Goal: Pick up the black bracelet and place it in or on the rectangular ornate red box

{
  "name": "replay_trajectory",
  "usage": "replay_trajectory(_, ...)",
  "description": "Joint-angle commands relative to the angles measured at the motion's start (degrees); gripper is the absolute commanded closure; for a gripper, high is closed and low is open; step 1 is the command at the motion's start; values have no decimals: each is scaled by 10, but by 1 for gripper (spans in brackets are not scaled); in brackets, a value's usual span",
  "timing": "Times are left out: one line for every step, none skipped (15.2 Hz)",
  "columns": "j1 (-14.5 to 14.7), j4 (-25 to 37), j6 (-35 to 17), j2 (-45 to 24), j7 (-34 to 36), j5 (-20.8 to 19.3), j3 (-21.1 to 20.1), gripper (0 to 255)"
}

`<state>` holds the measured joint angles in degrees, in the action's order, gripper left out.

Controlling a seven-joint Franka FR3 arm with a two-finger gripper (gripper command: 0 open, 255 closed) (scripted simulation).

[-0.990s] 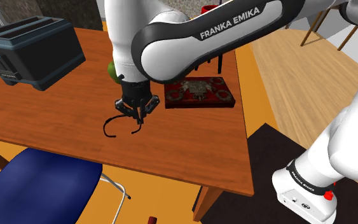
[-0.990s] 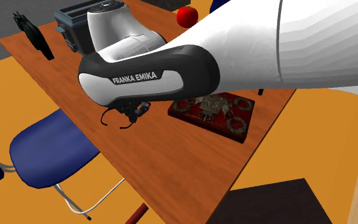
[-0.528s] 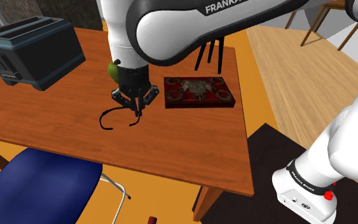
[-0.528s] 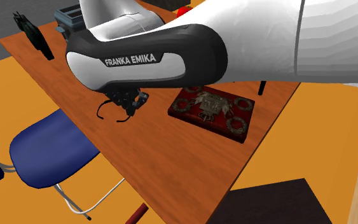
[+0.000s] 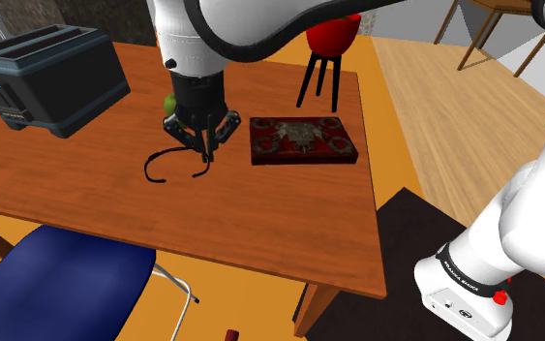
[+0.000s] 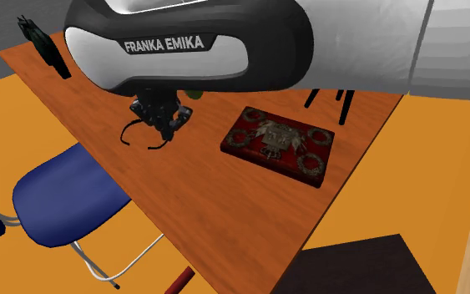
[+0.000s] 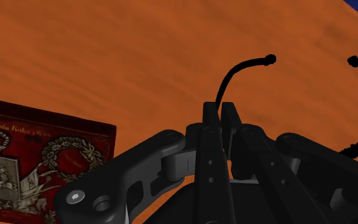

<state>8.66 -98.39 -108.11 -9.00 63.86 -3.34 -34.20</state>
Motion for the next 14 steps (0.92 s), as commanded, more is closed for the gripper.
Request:
replay_trajectory(-12,-15,2,20,-18,13,4,255)
replay_trajectory(-22,-34,-2,38,-35,24,8,255)
replay_trajectory(-32,-52,-5,56,-52,35,13,255)
replay_trajectory(-41,-69,-7,72,-70,45,20,255)
replay_trajectory(-49,-85,-9,88,-88,55,26,255)
replay_trajectory(-57,-100,-11,104,-105,64,33,255)
replay_trajectory(-64,-115,-12,118,-122,72,41,255)
replay_trajectory(-70,-128,-12,132,-140,79,49,255)
replay_trajectory(-76,-141,-13,145,-157,86,57,255)
replay_trajectory(-82,-154,-13,158,-173,92,66,255)
replay_trajectory(-87,-165,-12,169,-190,97,75,255)
replay_trajectory(-92,-176,-12,180,-206,101,85,255)
replay_trajectory(-97,-186,-11,191,-222,105,94,255)
replay_trajectory(-102,-196,-11,200,-238,107,104,255)
